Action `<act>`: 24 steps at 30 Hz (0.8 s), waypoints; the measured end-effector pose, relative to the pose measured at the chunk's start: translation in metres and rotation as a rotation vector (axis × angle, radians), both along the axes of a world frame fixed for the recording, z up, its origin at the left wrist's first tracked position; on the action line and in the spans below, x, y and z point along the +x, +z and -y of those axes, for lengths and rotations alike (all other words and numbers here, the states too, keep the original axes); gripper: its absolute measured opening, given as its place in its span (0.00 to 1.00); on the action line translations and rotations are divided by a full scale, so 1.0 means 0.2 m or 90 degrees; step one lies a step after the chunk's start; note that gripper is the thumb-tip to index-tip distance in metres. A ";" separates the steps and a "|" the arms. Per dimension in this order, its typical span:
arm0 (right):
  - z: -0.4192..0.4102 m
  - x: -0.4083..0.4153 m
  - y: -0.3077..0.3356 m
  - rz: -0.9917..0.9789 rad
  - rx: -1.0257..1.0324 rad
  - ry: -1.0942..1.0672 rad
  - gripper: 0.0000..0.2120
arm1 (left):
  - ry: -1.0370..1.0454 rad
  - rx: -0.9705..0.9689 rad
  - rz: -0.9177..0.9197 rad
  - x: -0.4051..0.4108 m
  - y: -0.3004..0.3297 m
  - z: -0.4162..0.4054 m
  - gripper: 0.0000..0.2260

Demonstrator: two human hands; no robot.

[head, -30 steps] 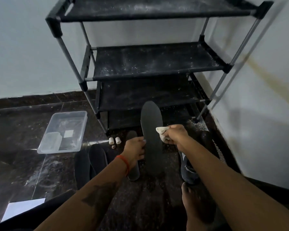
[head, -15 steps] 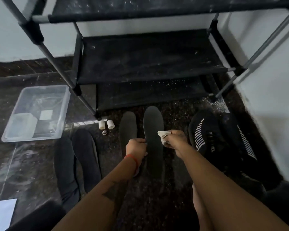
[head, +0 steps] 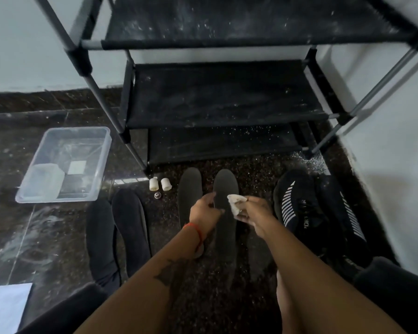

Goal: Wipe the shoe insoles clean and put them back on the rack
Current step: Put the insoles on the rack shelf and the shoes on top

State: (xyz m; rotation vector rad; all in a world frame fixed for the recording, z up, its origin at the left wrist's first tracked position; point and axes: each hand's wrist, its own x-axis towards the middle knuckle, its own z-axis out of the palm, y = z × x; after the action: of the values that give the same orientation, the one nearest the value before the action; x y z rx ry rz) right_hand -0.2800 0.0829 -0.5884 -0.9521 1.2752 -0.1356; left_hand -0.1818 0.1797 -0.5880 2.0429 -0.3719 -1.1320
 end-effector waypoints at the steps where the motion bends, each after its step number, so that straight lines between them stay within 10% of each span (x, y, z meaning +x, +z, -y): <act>1: -0.02 0.01 0.07 0.032 0.023 0.018 0.08 | -0.025 -0.035 0.012 0.01 0.07 -0.01 0.29; 13: -0.32 0.26 0.80 0.165 -0.008 0.215 0.11 | 0.020 -0.195 -0.081 0.40 0.83 -0.40 0.02; 24: -0.68 0.87 0.88 0.275 0.003 0.181 0.11 | 0.270 -0.264 -0.133 0.85 0.94 -0.72 0.09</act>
State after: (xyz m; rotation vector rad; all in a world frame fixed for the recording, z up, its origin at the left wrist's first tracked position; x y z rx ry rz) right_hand -0.1053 0.2195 -0.4128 -1.0238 0.7359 -0.1087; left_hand -0.0119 0.3242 -0.4005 1.5294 -0.0527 -0.9040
